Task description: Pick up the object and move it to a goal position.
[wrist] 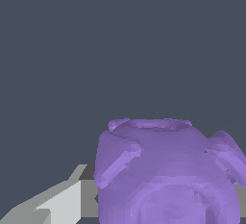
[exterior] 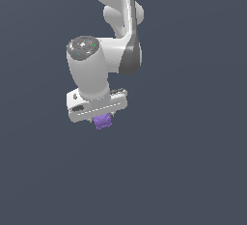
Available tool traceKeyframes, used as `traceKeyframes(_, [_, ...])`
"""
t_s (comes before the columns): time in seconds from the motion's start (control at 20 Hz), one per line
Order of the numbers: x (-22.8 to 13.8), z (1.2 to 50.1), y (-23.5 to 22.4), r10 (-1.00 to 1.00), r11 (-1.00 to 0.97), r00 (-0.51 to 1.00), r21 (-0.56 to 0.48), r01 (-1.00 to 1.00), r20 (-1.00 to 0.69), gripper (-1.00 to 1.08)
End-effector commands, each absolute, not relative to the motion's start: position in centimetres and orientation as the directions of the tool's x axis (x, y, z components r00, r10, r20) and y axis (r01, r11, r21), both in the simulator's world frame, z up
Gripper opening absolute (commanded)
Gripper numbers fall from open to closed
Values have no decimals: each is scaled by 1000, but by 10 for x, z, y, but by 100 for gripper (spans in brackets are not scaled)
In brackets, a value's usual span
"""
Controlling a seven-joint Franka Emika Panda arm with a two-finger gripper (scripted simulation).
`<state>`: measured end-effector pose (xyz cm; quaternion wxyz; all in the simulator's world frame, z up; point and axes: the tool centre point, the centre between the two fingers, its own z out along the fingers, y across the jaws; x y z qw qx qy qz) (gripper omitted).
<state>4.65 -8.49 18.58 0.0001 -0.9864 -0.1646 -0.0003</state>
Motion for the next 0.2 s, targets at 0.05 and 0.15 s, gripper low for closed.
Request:
traceKeyframes(0.05, [50, 189, -86, 325, -946, 946, 0, 325, 0, -100])
traceKeyframes(0.15, [51, 189, -86, 325, -946, 946, 0, 325, 0, -100])
